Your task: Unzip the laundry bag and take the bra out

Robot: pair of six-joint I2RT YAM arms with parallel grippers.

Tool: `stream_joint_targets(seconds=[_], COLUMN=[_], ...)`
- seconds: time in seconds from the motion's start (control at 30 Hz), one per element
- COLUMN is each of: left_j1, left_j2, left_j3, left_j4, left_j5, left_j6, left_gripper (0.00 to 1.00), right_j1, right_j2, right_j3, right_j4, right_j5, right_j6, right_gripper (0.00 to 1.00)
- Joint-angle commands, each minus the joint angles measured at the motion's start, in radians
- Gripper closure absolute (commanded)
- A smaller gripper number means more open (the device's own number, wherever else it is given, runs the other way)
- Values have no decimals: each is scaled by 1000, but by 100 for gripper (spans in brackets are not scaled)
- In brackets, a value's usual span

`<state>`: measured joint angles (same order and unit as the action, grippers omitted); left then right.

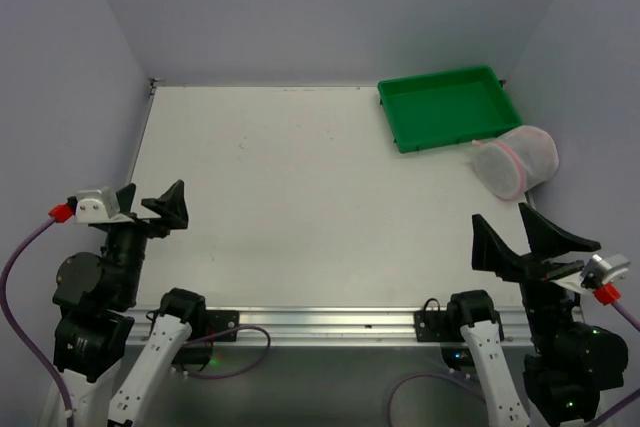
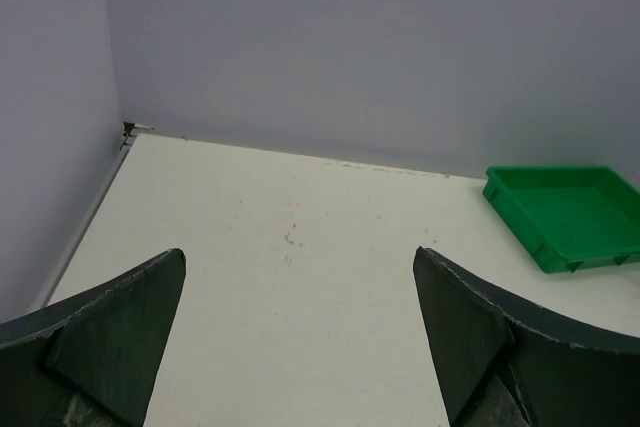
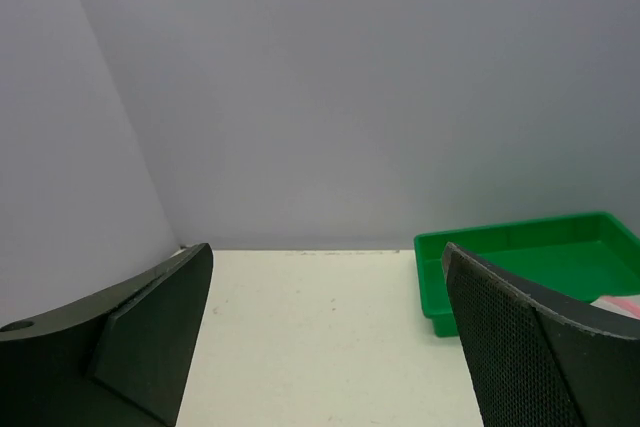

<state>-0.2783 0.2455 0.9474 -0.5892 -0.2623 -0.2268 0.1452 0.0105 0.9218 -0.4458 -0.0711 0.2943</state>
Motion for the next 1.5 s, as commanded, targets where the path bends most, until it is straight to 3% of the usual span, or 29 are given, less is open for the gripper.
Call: stream_joint_targets(seconds=[0.0,0.17,0.37,0.47,0.63,0.83,1.0,1.27,1.47], left_j1=[-7,-7,-7,-7,-7,-7,-7,-18,-27], left_j2=[5,52,190,265,368,365,336,314,308], left_j3=[-27,-91,-156,-176,-187,-234,-297,-317,-318], left_j4=[78,120,173,212,226,268,316,319,316], left_j5=[6,77,159,196,196,176,182,189,186], left_j6=[-20,-29,-65,-71,-62,-36,-28,-9,-5], left_gripper=[0,0,0,0,0,0,0,0,0], right_j1=[1,2,1,2,-1,-56,-141,-272,-305], right_j2=[12,121,416,587,879,1244,1442,1543,1623], right_j3=[-23,-23,48,78,161,259,313,292,296], right_j4=[35,-19,-136,-128,-36,77,105,165,205], right_j5=[10,117,280,367,567,824,855,844,682], right_j6=[14,100,337,355,246,59,5,-21,-53], right_gripper=[1,1,1,1,1,1,1,1,1])
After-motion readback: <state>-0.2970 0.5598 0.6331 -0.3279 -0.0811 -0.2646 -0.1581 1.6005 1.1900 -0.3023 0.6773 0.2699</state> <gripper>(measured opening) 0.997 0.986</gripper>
